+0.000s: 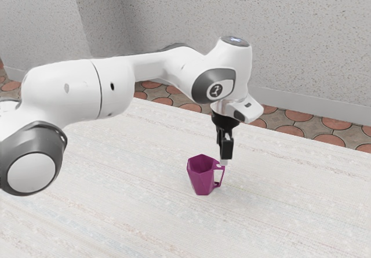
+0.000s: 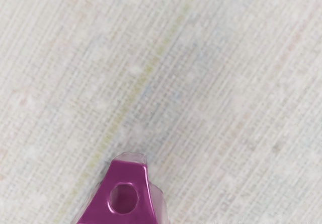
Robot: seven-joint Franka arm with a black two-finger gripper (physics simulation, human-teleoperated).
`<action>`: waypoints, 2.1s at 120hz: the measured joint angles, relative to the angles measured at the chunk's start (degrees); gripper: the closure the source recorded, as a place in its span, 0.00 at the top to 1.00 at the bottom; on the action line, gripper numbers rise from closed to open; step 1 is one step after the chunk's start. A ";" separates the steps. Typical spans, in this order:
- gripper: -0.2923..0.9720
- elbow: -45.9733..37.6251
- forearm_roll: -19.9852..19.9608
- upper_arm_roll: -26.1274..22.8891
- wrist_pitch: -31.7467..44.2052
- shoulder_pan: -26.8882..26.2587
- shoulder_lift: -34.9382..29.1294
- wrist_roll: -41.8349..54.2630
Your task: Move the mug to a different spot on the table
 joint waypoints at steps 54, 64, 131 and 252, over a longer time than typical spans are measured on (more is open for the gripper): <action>0.77 -0.25 -2.39 -0.02 -1.05 -0.14 3.43 7.69; 0.77 -0.20 -2.75 0.03 -1.01 -0.15 4.03 8.52; 0.77 0.21 -2.51 0.78 0.54 0.34 5.91 12.58; 0.63 0.78 -0.33 1.67 1.06 -0.72 8.61 16.96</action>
